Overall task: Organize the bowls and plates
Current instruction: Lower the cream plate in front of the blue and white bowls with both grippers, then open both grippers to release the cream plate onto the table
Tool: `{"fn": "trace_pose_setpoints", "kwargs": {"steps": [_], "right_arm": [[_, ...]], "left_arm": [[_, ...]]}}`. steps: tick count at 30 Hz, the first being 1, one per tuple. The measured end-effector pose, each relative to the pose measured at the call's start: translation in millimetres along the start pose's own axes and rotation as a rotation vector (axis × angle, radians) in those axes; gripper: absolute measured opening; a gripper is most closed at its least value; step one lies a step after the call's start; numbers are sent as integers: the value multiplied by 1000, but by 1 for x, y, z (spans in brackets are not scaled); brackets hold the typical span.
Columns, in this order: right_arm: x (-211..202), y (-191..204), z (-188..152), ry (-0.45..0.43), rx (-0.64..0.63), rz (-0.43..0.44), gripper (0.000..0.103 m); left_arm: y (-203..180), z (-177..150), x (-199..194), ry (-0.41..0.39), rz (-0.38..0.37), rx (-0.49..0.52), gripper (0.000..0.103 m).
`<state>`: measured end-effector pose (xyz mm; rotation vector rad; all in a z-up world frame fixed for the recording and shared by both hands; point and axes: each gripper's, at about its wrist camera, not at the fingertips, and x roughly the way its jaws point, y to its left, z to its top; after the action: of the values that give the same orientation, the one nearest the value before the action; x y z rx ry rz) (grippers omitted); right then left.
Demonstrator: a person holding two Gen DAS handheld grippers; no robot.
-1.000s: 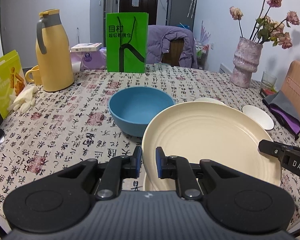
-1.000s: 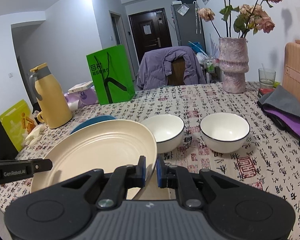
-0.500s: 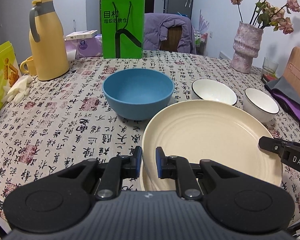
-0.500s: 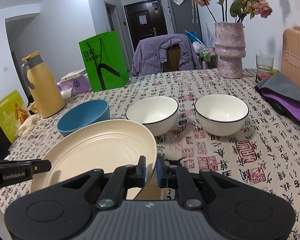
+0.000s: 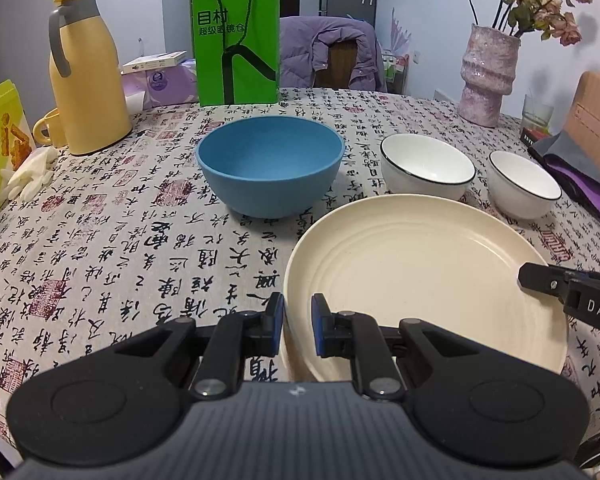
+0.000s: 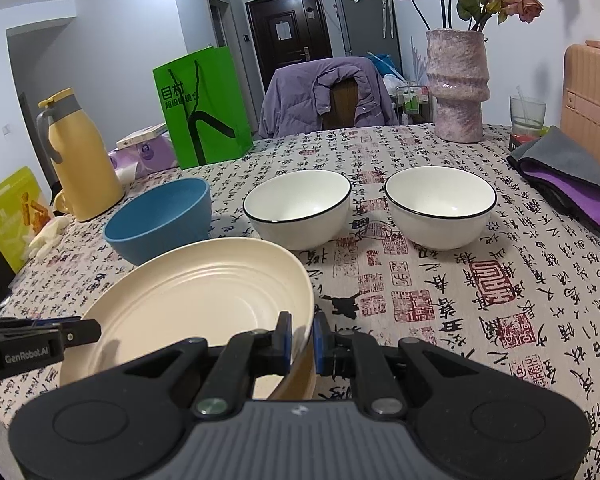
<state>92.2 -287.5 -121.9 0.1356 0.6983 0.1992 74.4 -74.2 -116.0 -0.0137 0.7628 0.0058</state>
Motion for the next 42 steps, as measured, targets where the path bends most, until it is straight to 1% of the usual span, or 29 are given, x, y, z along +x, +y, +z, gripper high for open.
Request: {"fn": "trace_pose_setpoints", "kwargs": {"steps": [7, 19, 31, 42], "right_arm": [[5, 1, -7, 11, -17, -17, 11], [7, 5, -14, 16, -42, -38, 11], [8, 11, -18, 3, -91, -68, 12], [9, 17, -21, -13, -132, -98, 12]], "left_arm": [[0, -8, 6, 17, -3, 8, 15], [-2, -15, 4, 11, 8, 34, 15], [-7, -20, 3, -1, 27, 71, 16], [-12, -25, 6, -31, 58, 101, 16]]}}
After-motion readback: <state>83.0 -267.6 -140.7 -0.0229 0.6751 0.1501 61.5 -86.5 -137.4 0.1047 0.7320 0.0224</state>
